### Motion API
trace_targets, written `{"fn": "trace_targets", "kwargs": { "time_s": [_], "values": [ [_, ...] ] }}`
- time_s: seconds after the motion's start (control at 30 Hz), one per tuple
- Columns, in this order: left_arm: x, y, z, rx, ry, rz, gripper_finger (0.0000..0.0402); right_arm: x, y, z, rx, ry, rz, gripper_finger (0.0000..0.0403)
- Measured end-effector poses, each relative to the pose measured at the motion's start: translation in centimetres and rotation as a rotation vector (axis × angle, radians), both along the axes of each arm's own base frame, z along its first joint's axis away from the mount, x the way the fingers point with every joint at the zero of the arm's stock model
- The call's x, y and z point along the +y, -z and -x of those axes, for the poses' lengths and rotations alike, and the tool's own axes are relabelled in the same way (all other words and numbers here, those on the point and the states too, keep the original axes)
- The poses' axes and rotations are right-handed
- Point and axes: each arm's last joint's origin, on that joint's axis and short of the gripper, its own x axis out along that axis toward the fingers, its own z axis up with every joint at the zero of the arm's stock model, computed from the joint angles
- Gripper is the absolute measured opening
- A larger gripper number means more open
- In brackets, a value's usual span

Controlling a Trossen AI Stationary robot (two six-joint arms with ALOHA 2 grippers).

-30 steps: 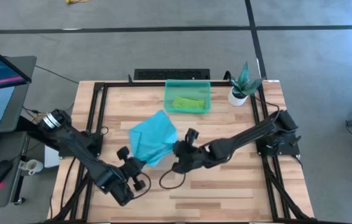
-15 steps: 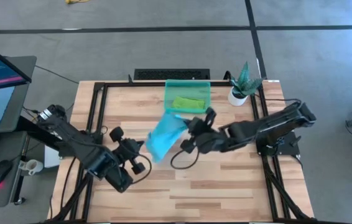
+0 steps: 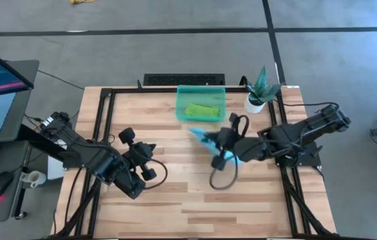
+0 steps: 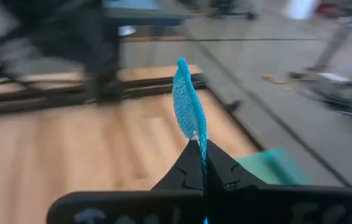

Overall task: Roll microfiber towels into tight, uniform cylinder then place into a basket
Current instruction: Fold the blue microfiber cloth

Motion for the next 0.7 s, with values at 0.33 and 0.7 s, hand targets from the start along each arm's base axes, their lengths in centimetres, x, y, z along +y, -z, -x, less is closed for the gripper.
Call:
{"fn": "trace_targets", "kwargs": {
  "time_s": [0.33, 0.7],
  "values": [
    [-0.1, 0.5, -0.2, 0.109, 0.051, 0.077, 0.0, 3.7, -0.7, 2.0, 0.029, -0.207, -0.038, 0.0011],
    [-0.1, 0.6, -0.3, 0.107, 0.031, 0.133, 0.0088, 4.5, -3.1, 3.1, -0.001, -0.249, -0.053, 0.0017]
  ]
}}
